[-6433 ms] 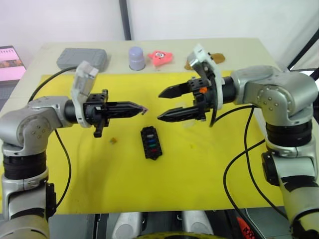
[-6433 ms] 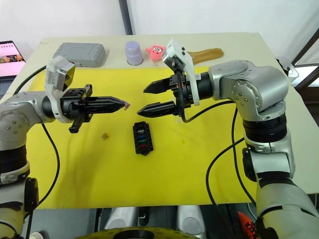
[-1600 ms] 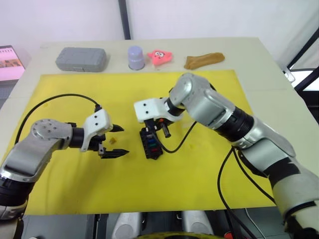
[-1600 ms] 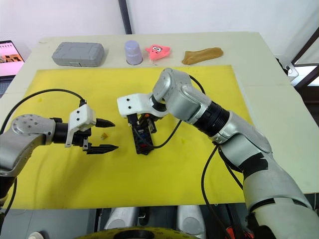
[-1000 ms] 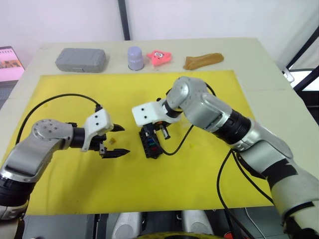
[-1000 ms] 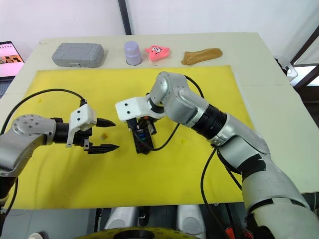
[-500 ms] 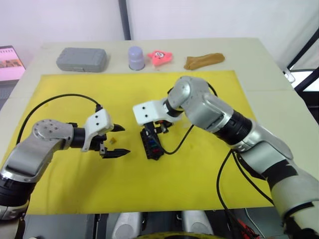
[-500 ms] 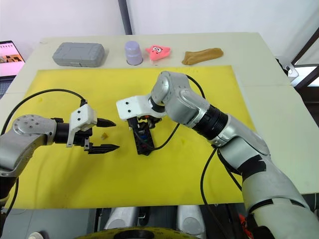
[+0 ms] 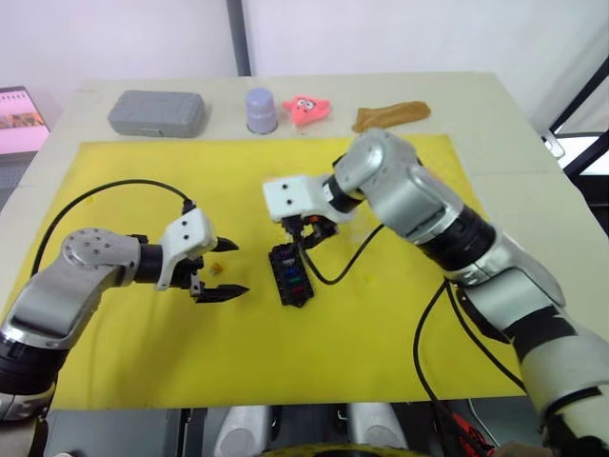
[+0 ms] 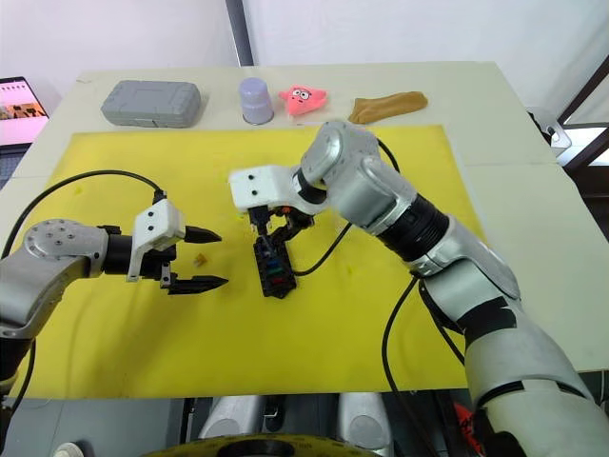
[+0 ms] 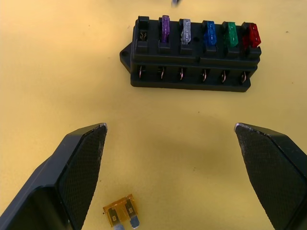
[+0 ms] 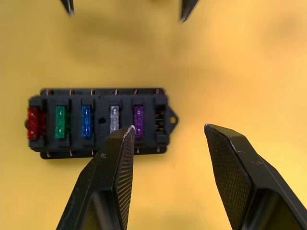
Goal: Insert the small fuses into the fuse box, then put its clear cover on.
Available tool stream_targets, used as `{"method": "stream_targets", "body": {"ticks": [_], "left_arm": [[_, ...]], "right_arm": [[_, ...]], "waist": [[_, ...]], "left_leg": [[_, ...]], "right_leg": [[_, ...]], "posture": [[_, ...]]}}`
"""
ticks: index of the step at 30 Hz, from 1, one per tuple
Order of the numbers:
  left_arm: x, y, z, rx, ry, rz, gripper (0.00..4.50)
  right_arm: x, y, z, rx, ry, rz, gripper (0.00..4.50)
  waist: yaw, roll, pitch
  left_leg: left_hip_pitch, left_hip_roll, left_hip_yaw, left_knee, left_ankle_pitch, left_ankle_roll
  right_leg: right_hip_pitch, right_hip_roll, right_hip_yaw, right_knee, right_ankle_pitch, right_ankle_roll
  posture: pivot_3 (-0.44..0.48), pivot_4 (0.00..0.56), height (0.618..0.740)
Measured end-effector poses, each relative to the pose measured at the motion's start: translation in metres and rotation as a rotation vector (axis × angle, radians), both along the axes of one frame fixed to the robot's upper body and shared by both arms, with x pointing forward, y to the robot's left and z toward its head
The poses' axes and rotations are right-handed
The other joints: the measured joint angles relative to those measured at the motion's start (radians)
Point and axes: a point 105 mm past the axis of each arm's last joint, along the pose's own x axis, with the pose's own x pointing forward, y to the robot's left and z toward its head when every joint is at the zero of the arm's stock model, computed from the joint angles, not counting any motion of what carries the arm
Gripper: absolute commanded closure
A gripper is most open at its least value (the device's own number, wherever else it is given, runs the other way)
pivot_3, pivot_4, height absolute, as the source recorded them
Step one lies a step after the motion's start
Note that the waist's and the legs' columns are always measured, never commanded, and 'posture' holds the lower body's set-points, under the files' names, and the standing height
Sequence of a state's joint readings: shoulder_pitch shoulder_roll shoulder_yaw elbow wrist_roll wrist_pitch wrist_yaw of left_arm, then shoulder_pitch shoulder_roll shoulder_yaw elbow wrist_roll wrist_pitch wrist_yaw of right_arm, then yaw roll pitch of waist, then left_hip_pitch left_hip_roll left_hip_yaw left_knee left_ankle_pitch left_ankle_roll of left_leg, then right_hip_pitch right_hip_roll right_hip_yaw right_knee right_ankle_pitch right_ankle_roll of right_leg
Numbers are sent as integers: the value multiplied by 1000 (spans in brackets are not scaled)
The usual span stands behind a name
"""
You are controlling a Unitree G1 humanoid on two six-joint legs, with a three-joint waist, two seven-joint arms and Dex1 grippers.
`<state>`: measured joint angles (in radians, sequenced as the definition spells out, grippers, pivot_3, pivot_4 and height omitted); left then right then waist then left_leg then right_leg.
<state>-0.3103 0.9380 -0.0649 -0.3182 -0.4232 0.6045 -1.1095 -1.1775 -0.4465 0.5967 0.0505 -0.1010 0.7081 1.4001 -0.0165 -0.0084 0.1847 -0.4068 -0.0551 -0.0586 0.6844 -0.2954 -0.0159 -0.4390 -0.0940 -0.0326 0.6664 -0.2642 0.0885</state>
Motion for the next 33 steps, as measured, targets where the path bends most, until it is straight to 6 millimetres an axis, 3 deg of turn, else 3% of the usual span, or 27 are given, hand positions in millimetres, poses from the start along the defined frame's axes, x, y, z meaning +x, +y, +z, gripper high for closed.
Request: {"method": "stream_targets", "body": {"ticks": [4,9,12,15,33], "left_arm": [[0,0,0,0,-1,-1,0],[0,0,0,0,0,0,0],[0,0,0,-1,0,1,0],[1,0,0,-4,0,2,0],[4,-1,-2,-16,-3,13,0]], "right_arm": [[-7,0,21,259,5,26,2056],[-20,-14,-12,389,183,51,2056],[-19,-19,-19,463,202,20,2967],[-18,-16,-28,501,206,-2,4428],[-2,-16,-61,525,273,-91,4478]], "waist": [[1,-1,0],[2,0,0],[-1,0,0],[-3,0,0],[0,0,0]], "left_leg": [[0,0,-1,0,0,0],[0,0,0,0,0,0],[0,0,0,0,0,0],[0,0,0,0,0,0],[0,0,0,0,0,0]], "right_leg": [[1,-1,0,0,0,0],[1,-1,0,-1,0,0],[1,0,0,0,0,0],[1,0,0,0,0,0],[1,0,0,0,0,0]], "posture": [[0,150,731],[0,150,731],[0,150,731],[0,150,731],[0,150,731]]}}
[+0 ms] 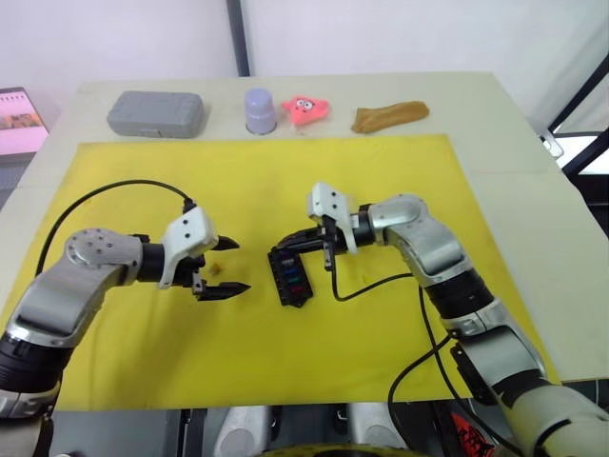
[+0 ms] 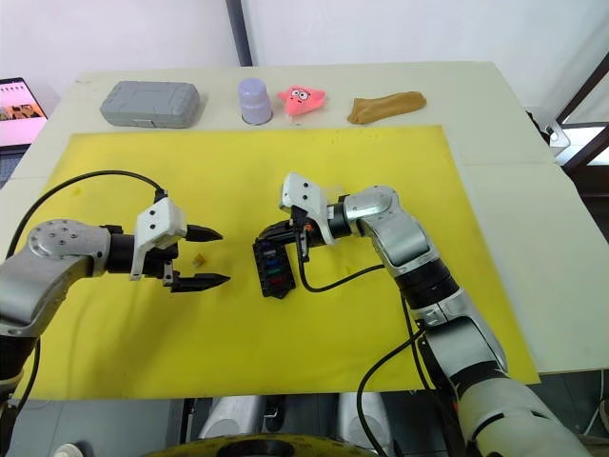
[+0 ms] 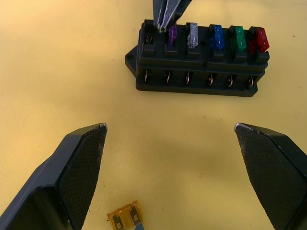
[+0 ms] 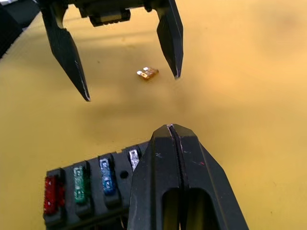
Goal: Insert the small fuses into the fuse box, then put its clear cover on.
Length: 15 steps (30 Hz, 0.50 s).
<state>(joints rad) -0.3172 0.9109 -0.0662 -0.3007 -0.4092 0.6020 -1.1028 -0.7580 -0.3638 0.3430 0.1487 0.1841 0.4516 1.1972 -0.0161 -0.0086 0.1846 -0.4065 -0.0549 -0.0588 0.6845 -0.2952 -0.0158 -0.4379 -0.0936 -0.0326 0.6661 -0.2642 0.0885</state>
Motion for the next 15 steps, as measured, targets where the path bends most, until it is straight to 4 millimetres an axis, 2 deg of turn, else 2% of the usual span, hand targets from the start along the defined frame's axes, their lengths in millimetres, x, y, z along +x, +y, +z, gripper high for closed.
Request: {"method": "stream_targets", "body": {"ticks": [5,9,15], "left_arm": [[0,0,0,3,-2,1,0],[0,0,0,3,-2,1,0],[1,-1,0,-1,-4,0,0]], "right_arm": [[-4,4,-7,-60,-84,54,4478],[-3,5,-12,-100,-141,67,4478],[7,8,-15,-141,-159,36,4478]], "waist": [[0,0,0],[1,0,0],[2,0,-2]], "left_leg": [[3,0,0,0,0,0],[15,0,0,-2,-2,2],[16,0,0,-2,-2,3]], "right_leg": [[3,0,0,0,0,0],[15,1,0,-2,0,0],[16,2,0,-2,0,0]], "posture": [[0,150,731],[0,150,731],[0,150,731]]}}
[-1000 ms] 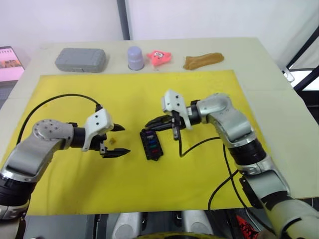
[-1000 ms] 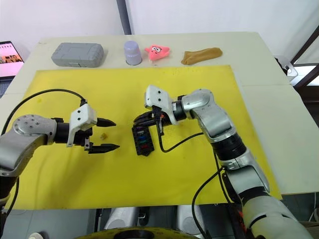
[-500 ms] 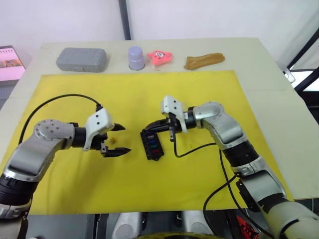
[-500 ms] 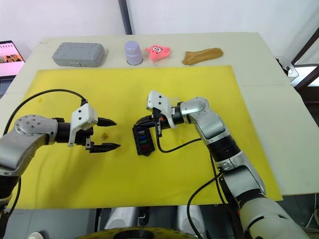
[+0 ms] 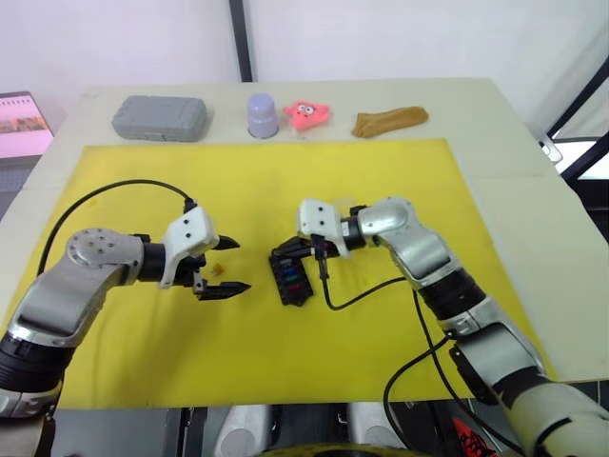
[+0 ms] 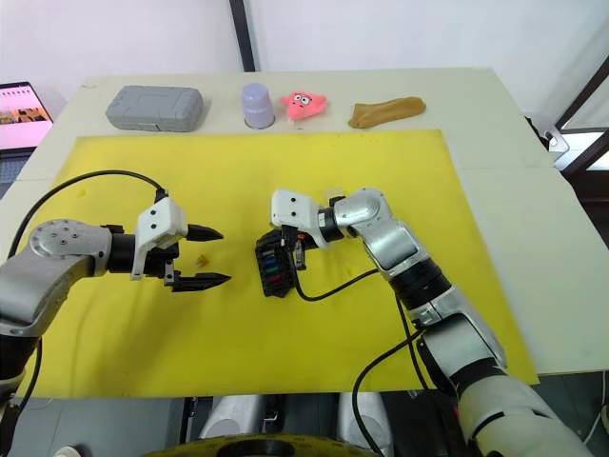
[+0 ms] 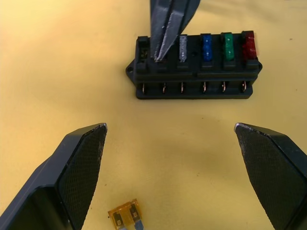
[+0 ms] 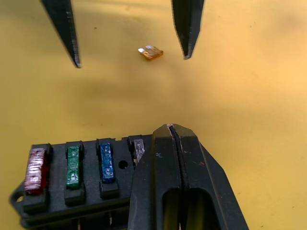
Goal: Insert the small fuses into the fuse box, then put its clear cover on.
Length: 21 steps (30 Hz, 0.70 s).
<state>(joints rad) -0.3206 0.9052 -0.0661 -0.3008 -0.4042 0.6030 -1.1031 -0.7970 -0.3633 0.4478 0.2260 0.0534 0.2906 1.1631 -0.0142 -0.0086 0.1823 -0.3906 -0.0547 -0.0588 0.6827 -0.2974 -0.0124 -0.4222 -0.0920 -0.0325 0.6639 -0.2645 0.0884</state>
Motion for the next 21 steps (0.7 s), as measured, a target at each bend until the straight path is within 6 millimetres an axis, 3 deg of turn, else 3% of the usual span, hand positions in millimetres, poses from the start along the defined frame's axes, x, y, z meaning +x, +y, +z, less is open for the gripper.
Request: {"method": "stream_targets", "body": {"ticks": [7,13,18,21], "left_arm": [[0,0,0,-2,-1,1,0],[0,0,0,-2,-2,2,0],[1,2,2,-24,16,24,0],[4,7,14,-69,7,68,0]], "right_arm": [[0,2,-2,-61,-27,19,4478],[-1,-2,3,-2,36,-4,4478],[2,-11,18,91,153,-70,4478],[4,-21,40,151,153,-93,4478]], "waist": [[3,0,-8],[3,0,-8],[0,1,-7],[0,1,-7]], "left_leg": [[0,0,0,0,0,0],[0,0,0,0,0,1],[-2,0,0,0,0,1],[-3,0,0,0,-1,1]], "right_leg": [[1,0,0,0,0,0],[1,-2,0,0,0,0],[-2,-2,0,0,0,0],[-3,-2,0,0,0,0]], "posture": [[0,150,731],[0,150,731],[0,150,731],[0,150,731]]}}
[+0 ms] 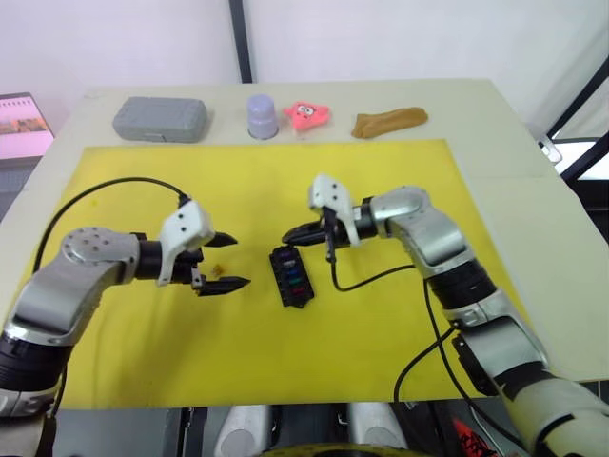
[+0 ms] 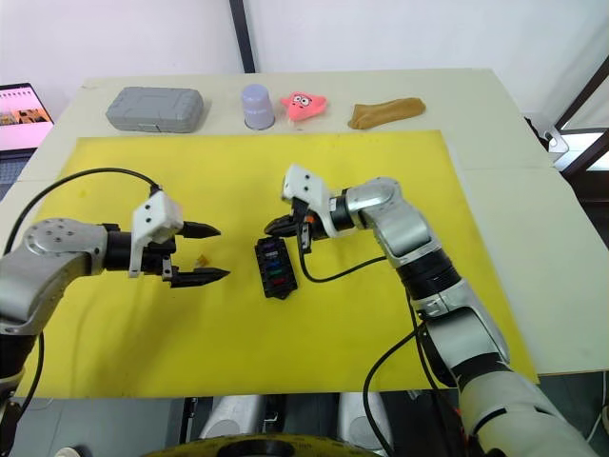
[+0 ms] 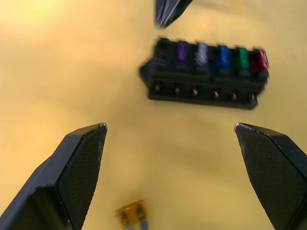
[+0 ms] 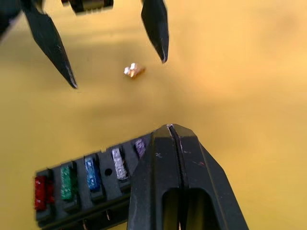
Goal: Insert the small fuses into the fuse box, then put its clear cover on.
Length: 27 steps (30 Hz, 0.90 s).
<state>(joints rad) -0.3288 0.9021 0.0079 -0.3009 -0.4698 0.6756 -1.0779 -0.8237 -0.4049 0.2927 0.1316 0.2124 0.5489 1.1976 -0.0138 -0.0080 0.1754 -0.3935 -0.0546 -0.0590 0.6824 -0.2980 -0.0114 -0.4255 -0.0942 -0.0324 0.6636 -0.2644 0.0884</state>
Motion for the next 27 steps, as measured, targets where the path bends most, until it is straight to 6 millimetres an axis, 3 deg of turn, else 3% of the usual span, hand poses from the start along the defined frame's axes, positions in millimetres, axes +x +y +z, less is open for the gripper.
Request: {"method": "stream_targets", "body": {"ticks": [4,6,7,9,16,22,27], "left_arm": [[-1,9,12,-59,0,58,0],[-5,20,13,-73,16,106,0],[-7,26,12,-70,29,135,0],[-14,44,7,-58,61,202,0],[-39,109,-3,-29,112,447,0],[-56,156,-11,3,127,595,0],[-57,166,-11,3,115,619,0]], "right_arm": [[1,-20,18,19,-57,-43,4478],[3,-40,17,2,-76,-97,4478],[3,-49,15,-4,-72,-126,4247],[0,-71,9,-20,-63,-181,3692],[-20,-162,-6,-162,-40,-415,136],[-36,-221,-15,-279,-26,-544,57],[-34,-231,-14,-280,-46,-581,57]], "waist": [[1,0,0],[1,0,0],[1,0,0],[1,0,0],[4,1,1],[4,1,1],[3,2,1]], "left_leg": [[0,0,0,0,-1,1],[0,0,0,0,-1,1],[0,0,0,0,-1,1],[0,0,0,-1,-2,3],[0,0,1,-1,-3,5],[0,1,1,-1,-3,6],[0,1,1,-2,-4,6]], "right_leg": [[0,0,0,0,0,0],[0,-1,0,-1,0,0],[0,-1,0,-1,0,0],[0,-1,0,-1,0,0],[1,-2,0,-2,0,0],[2,-2,0,-3,0,-1],[2,-3,0,-4,0,-1]], "posture": [[0,150,731],[0,150,731],[0,150,731],[0,150,731],[0,150,731],[0,150,731],[0,150,731]]}}
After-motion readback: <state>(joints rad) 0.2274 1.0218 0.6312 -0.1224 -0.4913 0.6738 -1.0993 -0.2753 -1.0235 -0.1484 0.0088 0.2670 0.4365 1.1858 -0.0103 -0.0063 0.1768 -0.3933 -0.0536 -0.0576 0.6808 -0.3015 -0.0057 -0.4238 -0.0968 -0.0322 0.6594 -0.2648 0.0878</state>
